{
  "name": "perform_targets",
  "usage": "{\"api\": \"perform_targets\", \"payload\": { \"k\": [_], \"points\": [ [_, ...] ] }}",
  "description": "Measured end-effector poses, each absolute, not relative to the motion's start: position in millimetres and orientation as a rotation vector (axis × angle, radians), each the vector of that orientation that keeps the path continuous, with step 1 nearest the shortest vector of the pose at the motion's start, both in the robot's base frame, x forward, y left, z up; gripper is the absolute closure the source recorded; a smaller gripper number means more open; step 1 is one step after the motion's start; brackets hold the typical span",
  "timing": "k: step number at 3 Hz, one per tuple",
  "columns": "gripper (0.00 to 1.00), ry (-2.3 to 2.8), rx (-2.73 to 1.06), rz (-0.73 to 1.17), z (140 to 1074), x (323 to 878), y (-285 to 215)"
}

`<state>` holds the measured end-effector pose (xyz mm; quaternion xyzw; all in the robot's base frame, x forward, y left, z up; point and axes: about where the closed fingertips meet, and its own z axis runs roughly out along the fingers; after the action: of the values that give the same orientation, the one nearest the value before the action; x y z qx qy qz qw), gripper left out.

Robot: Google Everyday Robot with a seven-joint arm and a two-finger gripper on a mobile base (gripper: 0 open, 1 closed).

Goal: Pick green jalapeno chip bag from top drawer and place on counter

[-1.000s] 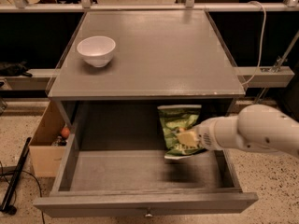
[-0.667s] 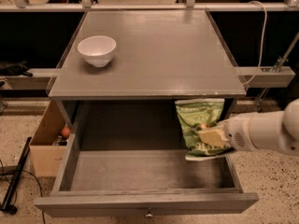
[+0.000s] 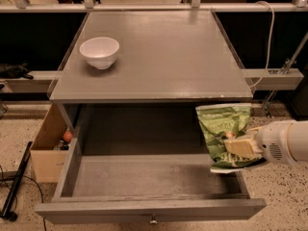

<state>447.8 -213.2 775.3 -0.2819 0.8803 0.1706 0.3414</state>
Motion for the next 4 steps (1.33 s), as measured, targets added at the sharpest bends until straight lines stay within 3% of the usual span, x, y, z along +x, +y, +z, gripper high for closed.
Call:
{"api": "perform_targets", "payload": {
  "k": [3,4],
  "points": [
    [1.0,2.051,-0.946,0.246,940.7,538.3,-168.5],
    [1.0,2.05,-0.95,0.268,935.8,547.5,-170.6]
  ]
}}
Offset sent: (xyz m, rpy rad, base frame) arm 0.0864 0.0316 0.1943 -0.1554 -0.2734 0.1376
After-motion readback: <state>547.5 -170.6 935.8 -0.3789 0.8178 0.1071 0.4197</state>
